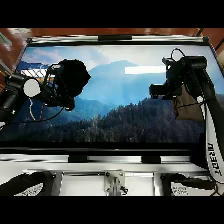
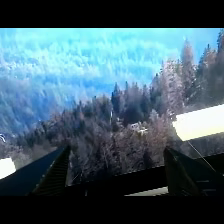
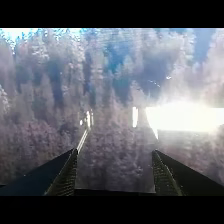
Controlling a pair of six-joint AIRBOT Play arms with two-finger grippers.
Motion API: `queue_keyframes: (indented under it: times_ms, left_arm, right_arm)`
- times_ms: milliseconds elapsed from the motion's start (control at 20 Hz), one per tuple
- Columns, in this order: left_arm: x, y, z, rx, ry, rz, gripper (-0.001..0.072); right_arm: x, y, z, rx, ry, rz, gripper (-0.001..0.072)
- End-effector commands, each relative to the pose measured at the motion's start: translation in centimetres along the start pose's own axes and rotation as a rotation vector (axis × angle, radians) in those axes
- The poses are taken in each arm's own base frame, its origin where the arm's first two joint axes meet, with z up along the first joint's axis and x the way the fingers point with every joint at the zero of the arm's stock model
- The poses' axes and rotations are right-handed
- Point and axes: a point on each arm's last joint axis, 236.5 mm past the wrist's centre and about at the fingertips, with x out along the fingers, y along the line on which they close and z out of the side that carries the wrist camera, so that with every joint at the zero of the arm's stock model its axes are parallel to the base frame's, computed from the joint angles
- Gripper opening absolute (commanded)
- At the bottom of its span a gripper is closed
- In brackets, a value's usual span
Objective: Fold the shirts.
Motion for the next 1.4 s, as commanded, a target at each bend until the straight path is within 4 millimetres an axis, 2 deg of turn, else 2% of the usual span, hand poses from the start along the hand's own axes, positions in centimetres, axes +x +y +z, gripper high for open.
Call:
queue_keyframes:
  times_ms: [0, 600, 650, 750, 850, 1000, 1100, 1350]
  left_arm:
    - [0.0, 0.0, 0.0, -0.001, 0.000, 0.001, 0.0667]
    - [0.0, 0.0, 0.0, -0.001, -0.001, 0.001, 0.0667]
    - [0.1, 0.0, 0.9, 0.000, -0.038, -0.003, 0.0667]
    - [-0.2, -0.6, 4.7, -0.007, -0.195, -0.025, 0.0667]
    - [-0.8, -1.6, 7.5, -0.020, -0.314, -0.069, 0.0667]
    - [-2.0, -2.0, 10.2, -0.032, -0.439, -0.094, 0.0667]
    - [-2.3, -3.2, 10.7, -0.087, -0.455, -0.157, 0.0668]
    - [-2.4, -3.4, 10.6, -0.088, -0.453, -0.166, 0.0667]
  right_arm:
    - [0.0, 0.0, 0.0, 0.000, 0.000, 0.000, 0.0583]
    - [0.0, 0.3, 0.4, 0.007, -0.017, 0.013, 0.0583]
    - [0.0, 0.3, 0.3, 0.009, -0.013, 0.013, 0.0583]
    - [0.0, 0.0, 0.0, -0.001, 0.001, -0.002, 0.0583]
    - [0.0, -0.8, 0.1, -0.018, -0.004, -0.035, 0.0583]
    - [0.0, -1.1, 0.4, -0.019, -0.015, -0.048, 0.0583]
    - [0.0, -1.1, 0.4, -0.019, -0.015, -0.048, 0.0583]
    - [0.0, -0.9, 0.5, -0.017, -0.018, -0.038, 0.0583]
